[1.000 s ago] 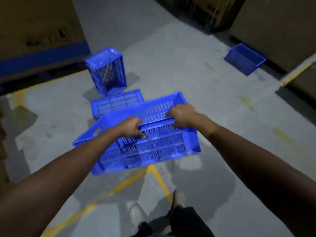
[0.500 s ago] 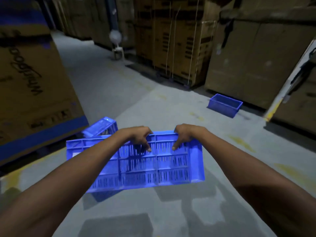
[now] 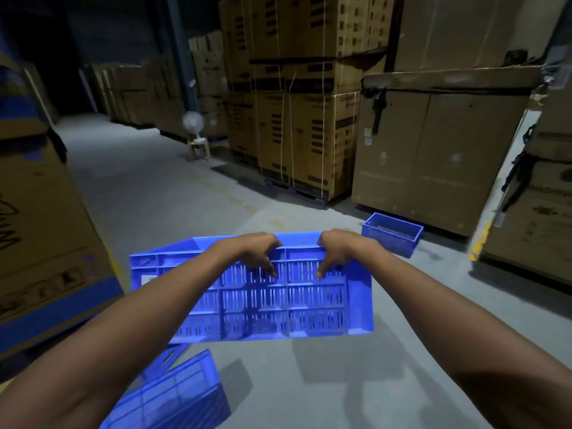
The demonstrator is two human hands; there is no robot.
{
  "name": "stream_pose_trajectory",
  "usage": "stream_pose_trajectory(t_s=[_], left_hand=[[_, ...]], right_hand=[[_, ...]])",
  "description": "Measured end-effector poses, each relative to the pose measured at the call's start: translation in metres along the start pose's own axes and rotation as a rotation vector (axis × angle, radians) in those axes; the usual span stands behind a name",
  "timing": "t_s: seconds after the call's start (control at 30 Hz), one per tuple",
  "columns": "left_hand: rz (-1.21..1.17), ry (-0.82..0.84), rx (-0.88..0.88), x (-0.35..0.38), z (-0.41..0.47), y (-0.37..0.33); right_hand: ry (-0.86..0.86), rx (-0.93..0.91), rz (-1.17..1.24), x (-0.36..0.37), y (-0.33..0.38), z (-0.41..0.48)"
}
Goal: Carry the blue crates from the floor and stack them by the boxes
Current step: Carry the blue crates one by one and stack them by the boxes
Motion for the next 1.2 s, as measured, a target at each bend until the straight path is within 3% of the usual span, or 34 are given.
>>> stream_pose_trajectory(t_s=[0.2, 0.77, 0.97, 1.2], left_hand=[[0.212, -0.107, 0.092, -0.024, 0.085, -0.003], [0.420, -0.556, 0.362, -0.101, 0.393, 0.068], [0.507, -0.562, 0.426, -0.113, 0.492, 0.060], [0.493, -0.506, 0.446, -0.100, 0.614, 0.053]], right_hand=[[-0.131, 0.048, -0.002, -0.023, -0.059, 0.041], [-0.536, 0.360, -0.301, -0.087, -0.207, 0.255], [-0.594, 0.490, -0.281, -0.086, -0.270, 0.301], [-0.617, 0.499, -0.253, -0.079, -0.360, 0.363]])
Point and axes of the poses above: each hand's wrist, its own z-axis towards the middle knuckle, its own x-axis out of the palm, y = z × x, the point moved 8 cm from there along z, towards the middle knuckle, and after that the axes turned 9 degrees about -y, right-handed, at the moved point
